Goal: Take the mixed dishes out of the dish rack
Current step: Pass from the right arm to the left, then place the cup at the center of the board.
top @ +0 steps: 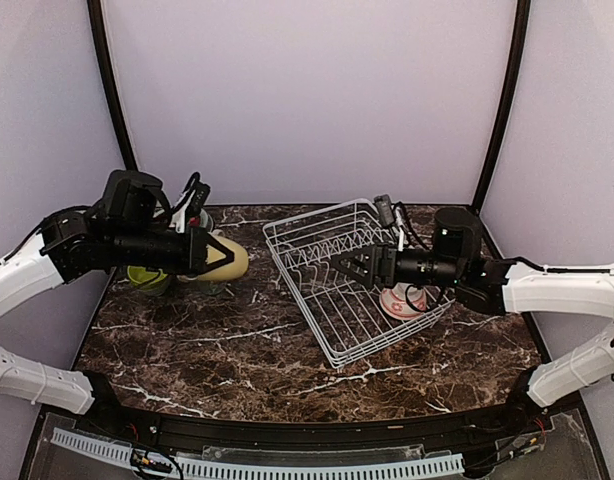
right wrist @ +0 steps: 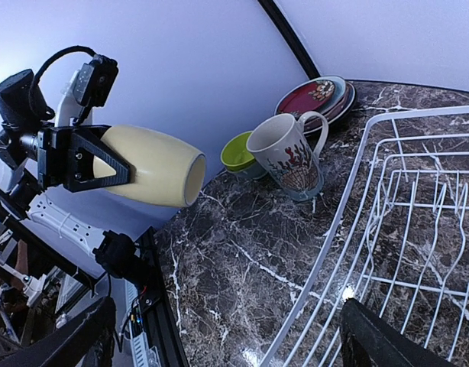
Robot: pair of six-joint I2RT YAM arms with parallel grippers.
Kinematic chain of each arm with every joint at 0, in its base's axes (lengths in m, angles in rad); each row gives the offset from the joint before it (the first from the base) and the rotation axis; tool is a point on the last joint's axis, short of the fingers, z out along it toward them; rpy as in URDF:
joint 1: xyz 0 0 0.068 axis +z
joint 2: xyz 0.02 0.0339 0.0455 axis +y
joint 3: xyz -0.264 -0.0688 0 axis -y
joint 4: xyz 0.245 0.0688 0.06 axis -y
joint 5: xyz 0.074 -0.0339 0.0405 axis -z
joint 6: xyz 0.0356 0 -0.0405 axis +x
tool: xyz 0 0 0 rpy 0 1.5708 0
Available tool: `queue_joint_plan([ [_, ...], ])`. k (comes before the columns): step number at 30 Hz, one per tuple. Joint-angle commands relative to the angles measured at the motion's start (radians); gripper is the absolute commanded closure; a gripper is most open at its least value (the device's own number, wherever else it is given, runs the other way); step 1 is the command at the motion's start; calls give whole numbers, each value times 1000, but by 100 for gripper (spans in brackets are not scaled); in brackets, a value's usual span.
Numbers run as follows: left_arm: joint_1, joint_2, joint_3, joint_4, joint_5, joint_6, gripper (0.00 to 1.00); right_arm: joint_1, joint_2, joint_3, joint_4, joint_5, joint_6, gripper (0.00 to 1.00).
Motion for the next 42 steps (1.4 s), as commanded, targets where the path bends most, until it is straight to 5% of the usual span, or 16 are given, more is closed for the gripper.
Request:
queue_joint_plan([
  [1,0,-100,63,-428,-325,133,99,-1,15,47,-42,29,-23,1],
  [6,1,-121,27,-549,-537,107,99,-1,30,72,-53,34,-22,1],
  [13,41,-28,-22,-486,-590,145,99,-1,37,89,-81,25,-7,1],
  [24,121,197,-62,-384,-542,173,99,0,-46,70,-145,79,-18,1],
  [32,206,241,-182,-238,-434,155,99,0,-52,70,-162,87,-27,1],
  [42,217,315,-179,-212,-464,153,98,0,-44,76,-166,95,-34,1],
])
